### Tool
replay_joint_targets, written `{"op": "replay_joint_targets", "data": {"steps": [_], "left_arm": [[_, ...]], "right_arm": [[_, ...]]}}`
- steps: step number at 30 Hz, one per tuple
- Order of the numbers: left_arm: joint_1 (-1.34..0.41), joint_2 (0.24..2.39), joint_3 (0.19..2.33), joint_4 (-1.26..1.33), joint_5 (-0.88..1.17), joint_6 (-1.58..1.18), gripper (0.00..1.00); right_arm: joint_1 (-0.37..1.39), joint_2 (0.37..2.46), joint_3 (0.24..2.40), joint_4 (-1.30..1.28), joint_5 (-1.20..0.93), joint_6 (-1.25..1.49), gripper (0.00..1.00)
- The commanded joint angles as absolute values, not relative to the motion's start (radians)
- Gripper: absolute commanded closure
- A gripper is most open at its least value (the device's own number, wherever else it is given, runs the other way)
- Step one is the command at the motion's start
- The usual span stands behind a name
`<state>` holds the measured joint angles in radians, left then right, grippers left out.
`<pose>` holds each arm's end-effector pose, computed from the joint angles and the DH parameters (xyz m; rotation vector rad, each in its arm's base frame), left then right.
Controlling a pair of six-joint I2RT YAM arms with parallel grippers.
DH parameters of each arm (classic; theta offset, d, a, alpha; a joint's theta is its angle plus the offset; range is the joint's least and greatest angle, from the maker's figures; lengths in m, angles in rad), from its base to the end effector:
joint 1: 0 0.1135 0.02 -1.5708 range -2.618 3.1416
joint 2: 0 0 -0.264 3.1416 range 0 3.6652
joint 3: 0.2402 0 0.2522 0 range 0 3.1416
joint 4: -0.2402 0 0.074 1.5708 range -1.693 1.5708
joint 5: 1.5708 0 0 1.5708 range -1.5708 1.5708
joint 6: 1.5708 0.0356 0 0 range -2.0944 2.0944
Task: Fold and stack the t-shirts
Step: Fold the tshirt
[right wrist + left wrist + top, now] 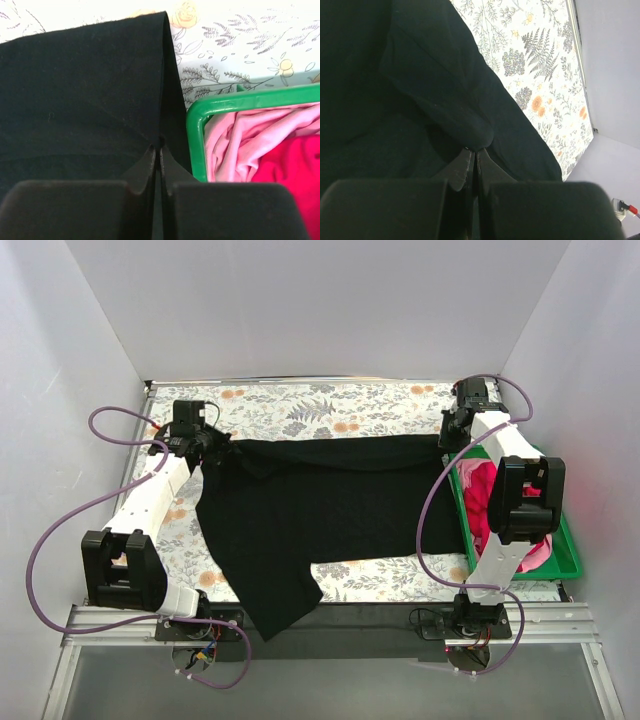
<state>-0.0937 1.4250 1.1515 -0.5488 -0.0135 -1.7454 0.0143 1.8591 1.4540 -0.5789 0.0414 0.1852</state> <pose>0.3070 -0.0284 0.2860 -1.8904 1.7341 -0.7908 0.4045 0.0043 0.2340 0.2339 2.5430 0.0242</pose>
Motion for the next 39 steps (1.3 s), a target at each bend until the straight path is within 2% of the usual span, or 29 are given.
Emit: {"op": "replay_joint_targets", "data": {"steps": [1,3,4,7,13,22,28,35,37,39], "left_arm": [[-0.087,1.367,1.143,-0.545,-0.006,-1.756,1.0],[-0.087,1.364,1.135,-0.545,-0.003,-1.756,1.0],[-0.087,1.362,1.132,-0.545,-0.003,-1.756,1.0],[-0.087,1.359,1.118,-0.545,-0.002,-1.758,1.0],[-0.087,1.33,1.068,-0.548,0.048,-1.756,0.99],[-0.089,1.256,0.951,-0.552,0.066,-1.752,0.96],[-0.089,1.264,0.913,-0.538,-0.087,-1.651,0.84],[-0.089,1.353,0.946,-0.486,-0.126,-1.525,0.85],[-0.104,1.371,0.969,-0.482,-0.124,-1.471,0.82],[-0.162,1.371,0.986,-0.48,-0.149,-1.41,0.73]], "right_arm": [[0.011,1.873,1.44,-0.601,0.022,0.198,0.89],[0.011,1.871,1.443,-0.603,0.021,0.202,0.85],[0.011,1.873,1.445,-0.604,0.017,0.202,0.78],[0.009,1.862,1.45,-0.611,0.008,0.204,0.67],[0.009,1.809,1.453,-0.611,-0.04,0.21,0.55],[0.113,1.73,1.404,-0.549,-0.153,0.155,0.54],[0.27,1.73,1.372,-0.512,-0.178,0.139,0.54],[0.36,1.712,1.315,-0.456,-0.225,0.155,0.55],[0.38,1.706,1.309,-0.448,-0.232,0.158,0.55],[0.387,1.698,1.292,-0.44,-0.236,0.158,0.55]]}}
